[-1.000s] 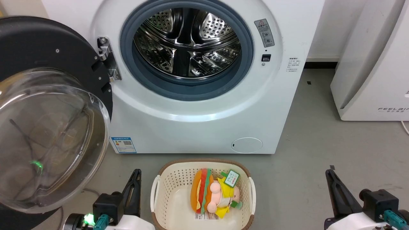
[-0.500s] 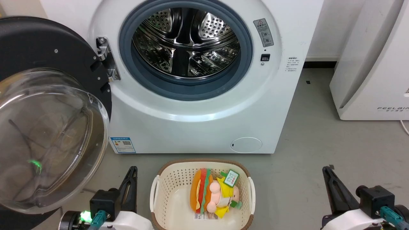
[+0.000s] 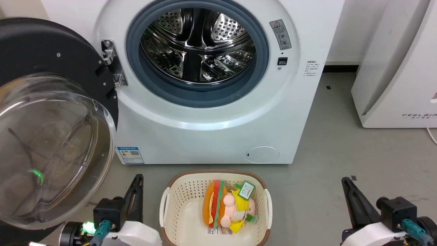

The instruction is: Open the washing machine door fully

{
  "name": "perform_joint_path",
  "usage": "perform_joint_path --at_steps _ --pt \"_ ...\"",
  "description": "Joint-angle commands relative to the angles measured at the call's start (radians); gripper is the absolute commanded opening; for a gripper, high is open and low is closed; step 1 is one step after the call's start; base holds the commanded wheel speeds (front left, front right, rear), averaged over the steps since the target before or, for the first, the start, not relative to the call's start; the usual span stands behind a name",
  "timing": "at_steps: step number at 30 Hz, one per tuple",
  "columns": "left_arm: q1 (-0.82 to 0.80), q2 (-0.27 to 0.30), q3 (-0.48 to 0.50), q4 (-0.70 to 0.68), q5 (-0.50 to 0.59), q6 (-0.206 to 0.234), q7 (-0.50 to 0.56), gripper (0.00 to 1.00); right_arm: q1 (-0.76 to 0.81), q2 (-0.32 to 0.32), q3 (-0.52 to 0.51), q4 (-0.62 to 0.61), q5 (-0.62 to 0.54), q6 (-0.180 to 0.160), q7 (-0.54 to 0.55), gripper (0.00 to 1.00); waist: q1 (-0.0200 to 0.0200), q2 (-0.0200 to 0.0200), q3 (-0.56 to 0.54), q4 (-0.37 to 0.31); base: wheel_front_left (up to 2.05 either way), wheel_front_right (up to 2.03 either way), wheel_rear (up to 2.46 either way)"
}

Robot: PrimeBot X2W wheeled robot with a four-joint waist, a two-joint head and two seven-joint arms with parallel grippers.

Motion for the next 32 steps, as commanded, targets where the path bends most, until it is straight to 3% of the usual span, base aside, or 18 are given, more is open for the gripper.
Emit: perform_joint_path --at_steps 1,32 --pt "-0.012 -0.006 0.007 0.002 0.008 -0.004 0.001 0.00 -0.025 0.002 0.003 0.005 -0.003 0.000 0.002 0.00 0.0000 0.0000 0.000 0.000 0.00 0.00 0.00" --pt "-0.038 -0.021 0.059 0.009 0.041 -0.019 0.032 0.00 -0.065 0.003 0.016 0.031 -0.033 0.001 0.004 0.00 0.0000 0.0000 0.002 -0.007 0.00 0.00 0.00"
